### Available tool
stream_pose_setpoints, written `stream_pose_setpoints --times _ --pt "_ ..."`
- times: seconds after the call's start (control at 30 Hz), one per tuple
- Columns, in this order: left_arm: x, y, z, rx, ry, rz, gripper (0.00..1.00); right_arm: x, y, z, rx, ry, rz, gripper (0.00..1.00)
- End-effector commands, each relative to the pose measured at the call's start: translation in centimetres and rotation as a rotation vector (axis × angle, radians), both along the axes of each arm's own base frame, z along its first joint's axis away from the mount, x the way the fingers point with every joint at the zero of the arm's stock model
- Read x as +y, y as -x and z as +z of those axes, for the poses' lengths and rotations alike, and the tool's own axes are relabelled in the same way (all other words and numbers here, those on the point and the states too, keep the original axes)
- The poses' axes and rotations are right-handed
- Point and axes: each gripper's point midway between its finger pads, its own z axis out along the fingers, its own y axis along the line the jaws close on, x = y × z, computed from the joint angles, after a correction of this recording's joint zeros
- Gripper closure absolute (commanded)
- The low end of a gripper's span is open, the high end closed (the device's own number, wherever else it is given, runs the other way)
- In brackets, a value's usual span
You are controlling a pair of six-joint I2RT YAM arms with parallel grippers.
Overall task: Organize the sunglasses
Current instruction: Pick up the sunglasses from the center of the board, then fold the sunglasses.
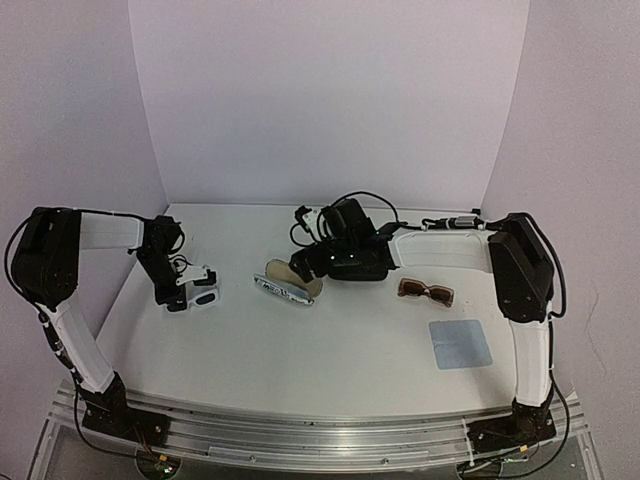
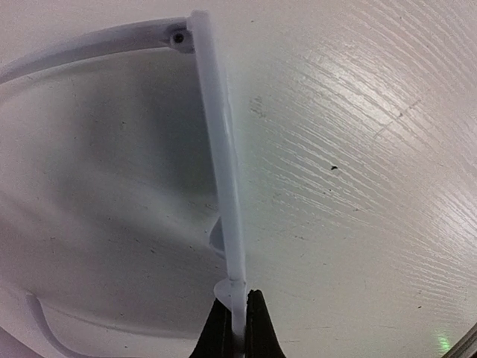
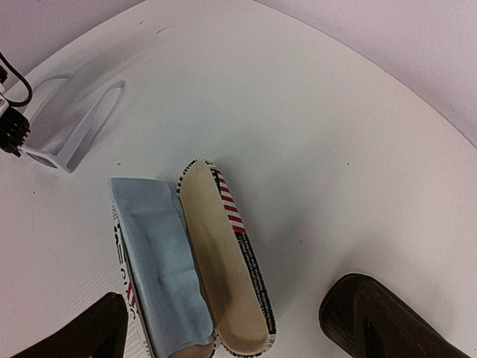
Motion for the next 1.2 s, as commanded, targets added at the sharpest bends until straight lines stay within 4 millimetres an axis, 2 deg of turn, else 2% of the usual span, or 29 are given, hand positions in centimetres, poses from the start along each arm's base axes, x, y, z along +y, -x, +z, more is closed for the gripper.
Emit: stream_pose_setpoints --times 0.0,0.07,0.17,0.23,0.33,0.4,0.5,0.57,0.67,0.73,0.87,0.93,1.0,1.1,1.17 --pt "-1.5 -1.1 4.1 -0.03 0.09 0.0 1.0 0.5 0.0 5.5 -0.077 -0.105 -0.003 0.02" --pt "-3.1 -1.2 6.4 -0.024 0.182 -0.015 1.0 1.2 0.3 7.2 -0.066 -0.173 0.01 0.02" --pt "-6.1 -0.6 10.8 -0.026 0.364 -0.086 1.0 3.1 1.2 11.2 -0.076 -0.328 0.089 0.03" --pt "-8.0 0.4 13.9 -0.048 0.476 -0.167 1.0 4.4 2.3 14.0 -0.073 -0.455 0.164 0.05" --pt "-10.7 2.4 17.4 -0.081 0.612 -0.292 1.0 5.8 3.8 18.4 -0.071 -0.656 0.264 0.11" --pt "-12.0 3.4 19.0 -0.106 0.663 -0.355 1.0 6.1 4.4 20.7 -0.084 -0.754 0.305 0.19" --pt "-13.9 4.6 20.3 -0.137 0.69 -0.438 1.0 6.0 5.6 23.4 -0.107 -0.886 0.367 0.31" --pt "-14.8 5.1 20.9 -0.153 0.696 -0.475 1.0 5.9 6.0 24.3 -0.122 -0.933 0.396 0.42" --pt "-16.1 5.1 22.6 -0.184 0.735 -0.504 1.0 6.7 6.1 23.8 -0.078 -0.961 0.424 0.6" --pt "-16.8 4.7 24.4 -0.215 0.779 -0.504 1.0 7.8 6.4 21.8 0.021 -0.972 0.467 0.68" --pt "-18.2 4.6 29.4 -0.268 0.937 -0.494 1.0 9.8 7.4 16.6 0.307 -1.04 0.549 0.76" --pt "-18.7 4.6 31.5 -0.264 1.023 -0.457 1.0 10.3 8.2 15.7 0.435 -1.099 0.605 0.78" --pt "-19.0 4.6 32.1 -0.244 1.067 -0.433 1.0 10.4 8.7 15.9 0.448 -1.136 0.651 0.75" --pt "-19.1 4.5 31.7 -0.212 1.079 -0.41 1.0 9.4 8.2 16.9 0.365 -1.143 0.631 0.7" --pt "-19.0 4.3 31.2 -0.195 1.076 -0.377 1.0 7.5 6.5 17.2 0.318 -1.162 0.531 0.65"
